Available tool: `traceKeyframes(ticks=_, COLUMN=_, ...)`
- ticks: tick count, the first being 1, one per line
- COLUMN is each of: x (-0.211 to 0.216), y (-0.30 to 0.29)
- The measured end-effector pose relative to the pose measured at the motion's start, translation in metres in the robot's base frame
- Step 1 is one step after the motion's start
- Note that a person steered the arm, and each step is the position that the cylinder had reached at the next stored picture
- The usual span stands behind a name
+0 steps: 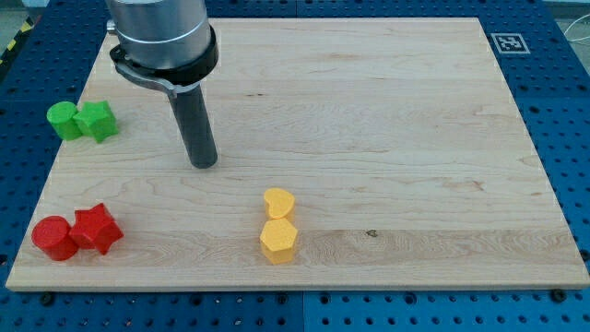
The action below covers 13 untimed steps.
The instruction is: Move your arm towards the red circle
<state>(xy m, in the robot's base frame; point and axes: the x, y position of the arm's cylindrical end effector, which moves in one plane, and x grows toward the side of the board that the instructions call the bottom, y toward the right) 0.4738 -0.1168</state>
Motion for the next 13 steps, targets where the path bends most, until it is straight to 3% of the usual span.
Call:
traceKeyframes(ticks=1, x=-0.008, y=0.000)
traceKeyframes(ticks=4, x=-0.085, y=-0.021)
traceKeyframes(ticks=5, x=-0.064, y=-0.020)
traceKeyframes(ticks=6, x=-0.003, y=-0.021)
traceKeyframes(ticks=9, x=0.124, y=-0.045)
traceKeyframes(ticks=10, x=0.143, y=-0.061)
traceKeyframes(ticks=13, x=0.144, y=-0.095)
